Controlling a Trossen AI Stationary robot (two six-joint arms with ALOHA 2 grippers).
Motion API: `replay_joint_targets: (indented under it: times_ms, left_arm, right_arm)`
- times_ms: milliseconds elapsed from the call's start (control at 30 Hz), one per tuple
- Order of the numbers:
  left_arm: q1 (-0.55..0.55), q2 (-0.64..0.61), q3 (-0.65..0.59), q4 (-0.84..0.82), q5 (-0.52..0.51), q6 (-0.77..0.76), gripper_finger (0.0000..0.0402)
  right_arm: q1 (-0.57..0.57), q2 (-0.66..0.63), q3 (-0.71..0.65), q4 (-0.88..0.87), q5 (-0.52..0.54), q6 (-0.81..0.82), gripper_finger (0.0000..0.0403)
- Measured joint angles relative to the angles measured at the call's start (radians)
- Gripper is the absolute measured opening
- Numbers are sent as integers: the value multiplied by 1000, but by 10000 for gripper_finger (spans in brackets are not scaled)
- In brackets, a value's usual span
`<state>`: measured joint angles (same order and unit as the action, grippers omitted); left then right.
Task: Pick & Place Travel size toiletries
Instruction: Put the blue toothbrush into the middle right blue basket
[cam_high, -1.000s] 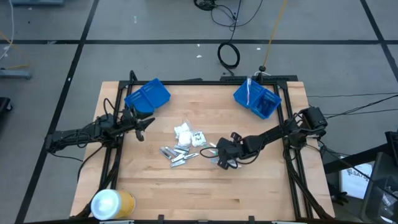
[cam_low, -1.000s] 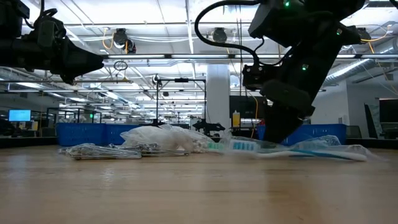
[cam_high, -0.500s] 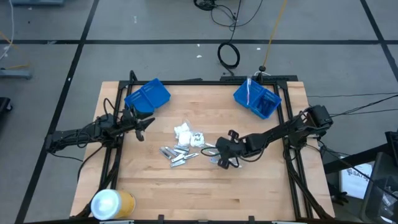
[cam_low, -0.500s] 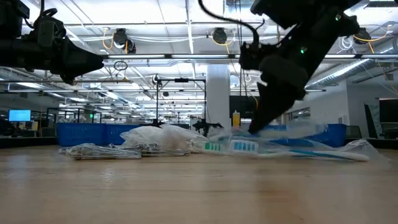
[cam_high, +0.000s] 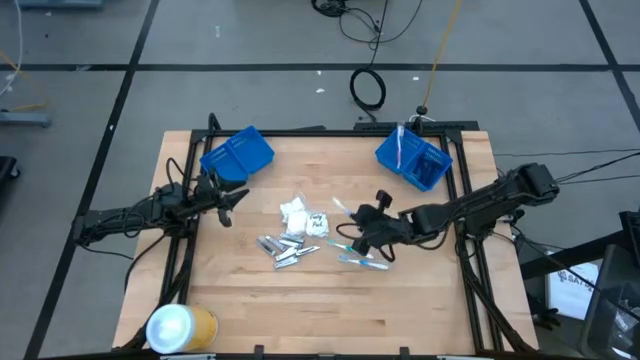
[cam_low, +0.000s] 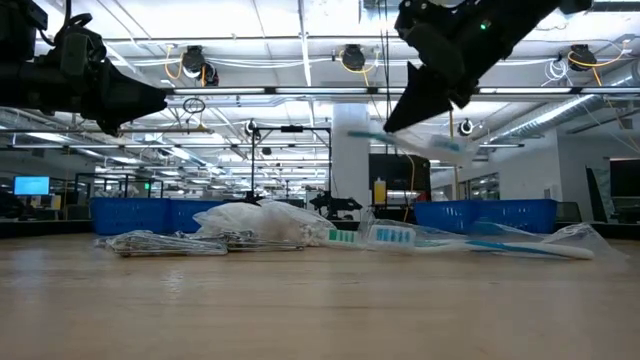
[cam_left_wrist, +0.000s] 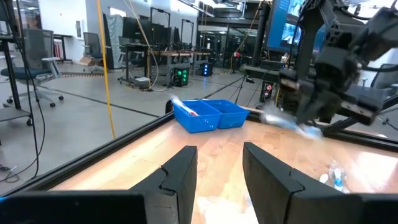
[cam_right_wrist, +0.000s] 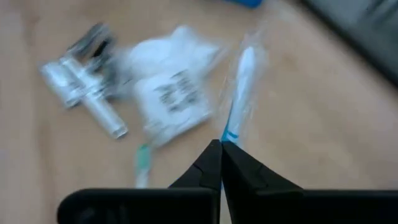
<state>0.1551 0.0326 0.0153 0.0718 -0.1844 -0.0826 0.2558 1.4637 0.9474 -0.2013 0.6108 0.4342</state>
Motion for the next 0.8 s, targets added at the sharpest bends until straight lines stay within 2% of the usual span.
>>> replay_joint_targets:
  times_ms: [200,400,800]
  left_arm:
    - [0,0,0,0,0,0,127]
    - [0,0,0,0,0,0,127]
    - [0,0,0,0,0,0,127]
  right_arm:
    - [-46,-42,0,29,96,-78,0]
    - [-138,-61,0,102,173,-164,0]
    - [-429,-63,1,183,178,-242,0]
